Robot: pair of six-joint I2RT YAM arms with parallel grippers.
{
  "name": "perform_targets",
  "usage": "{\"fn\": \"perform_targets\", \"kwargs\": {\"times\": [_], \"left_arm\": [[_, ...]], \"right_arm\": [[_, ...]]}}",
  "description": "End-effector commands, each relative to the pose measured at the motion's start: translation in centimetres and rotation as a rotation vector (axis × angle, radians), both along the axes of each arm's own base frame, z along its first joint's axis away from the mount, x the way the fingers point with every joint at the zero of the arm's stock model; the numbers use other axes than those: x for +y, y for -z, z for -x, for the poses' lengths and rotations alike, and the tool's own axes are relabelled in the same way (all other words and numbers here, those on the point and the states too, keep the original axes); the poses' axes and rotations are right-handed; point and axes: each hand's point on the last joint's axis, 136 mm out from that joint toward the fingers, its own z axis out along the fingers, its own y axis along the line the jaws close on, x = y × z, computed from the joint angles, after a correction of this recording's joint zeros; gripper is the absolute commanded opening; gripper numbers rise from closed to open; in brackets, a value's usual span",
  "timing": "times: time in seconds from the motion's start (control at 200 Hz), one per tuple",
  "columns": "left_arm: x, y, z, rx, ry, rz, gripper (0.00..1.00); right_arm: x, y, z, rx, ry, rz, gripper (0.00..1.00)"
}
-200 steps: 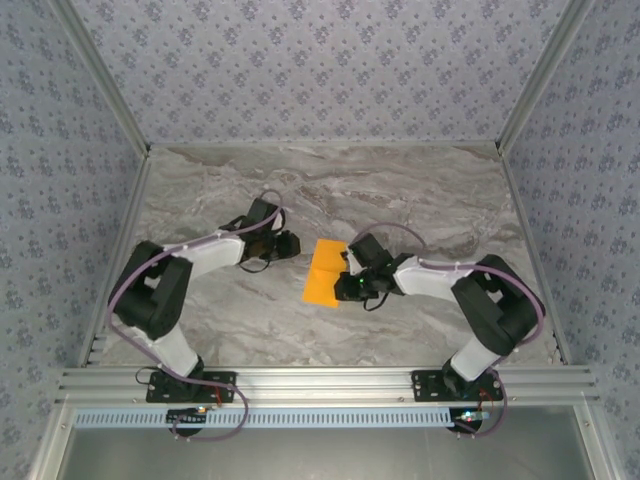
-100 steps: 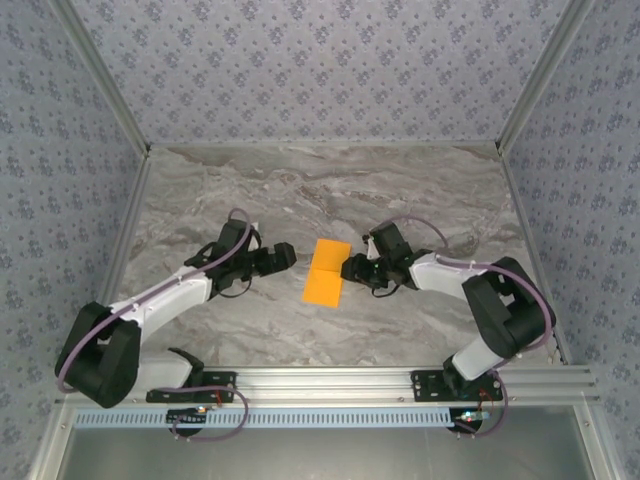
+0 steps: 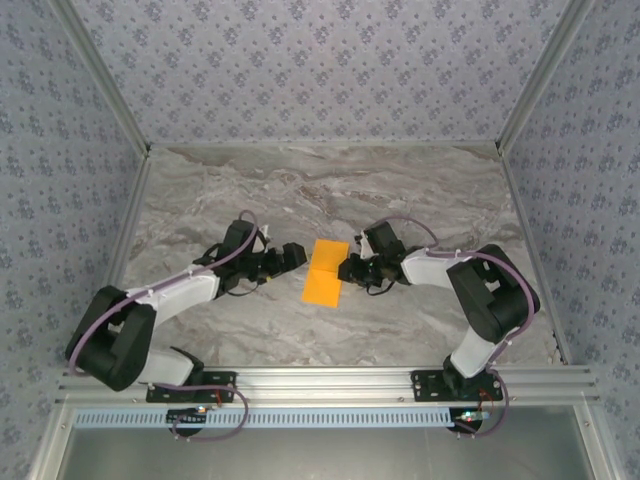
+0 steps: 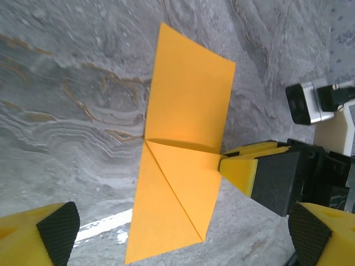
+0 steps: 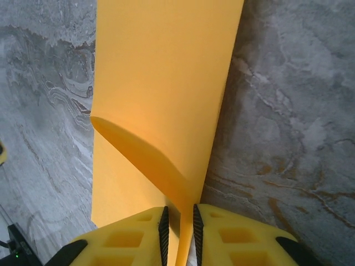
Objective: Fold a paper plane with a square sheet of paper (pick it up from the middle)
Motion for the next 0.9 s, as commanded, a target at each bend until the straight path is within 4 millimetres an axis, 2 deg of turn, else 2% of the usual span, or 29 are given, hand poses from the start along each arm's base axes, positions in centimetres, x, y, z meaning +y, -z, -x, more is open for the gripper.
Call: {"fn": "perform_targets", "kwargs": {"times": [0.0,0.135,0.315,0.445,0.57,0.695,0.894], "left_arm": [[-2.0,-0.8,0.2,0.013,0.059,0.075,0.99],[-3.4,-0.3,0.6,0.049,0.091,0.105,0.99],[-5.2,0.9,1.0,0.094,0.121,0.109,0.95],[-6.1,1.4,1.1,0.120,0.134,0.120,0.85],[-6.6,1.6,0.7,0.126,0.137,0.123,0.70],[-7.1,1.8,0.4,0.142,0.139,0.129,0.60],[-7.4,2.1,0.1,0.158,0.153,0.116,0.56]], "right_arm": [[0.8,-0.4,-0.5,-0.015,-0.023,-0.024,0.16],[0.4,-0.6,-0.7,-0.022,-0.006,-0.026,0.08],[-0.3,-0.8,-1.0,-0.035,0.022,-0.024,0.06],[-0.7,-1.0,-1.0,-0.035,0.035,-0.025,0.06],[-1.1,-1.0,-1.0,-0.036,0.046,-0.026,0.06],[-1.5,-0.9,-1.0,-0.032,0.063,-0.025,0.06],[-2.0,-1.1,-1.0,-0.038,0.079,-0.031,0.06]]}}
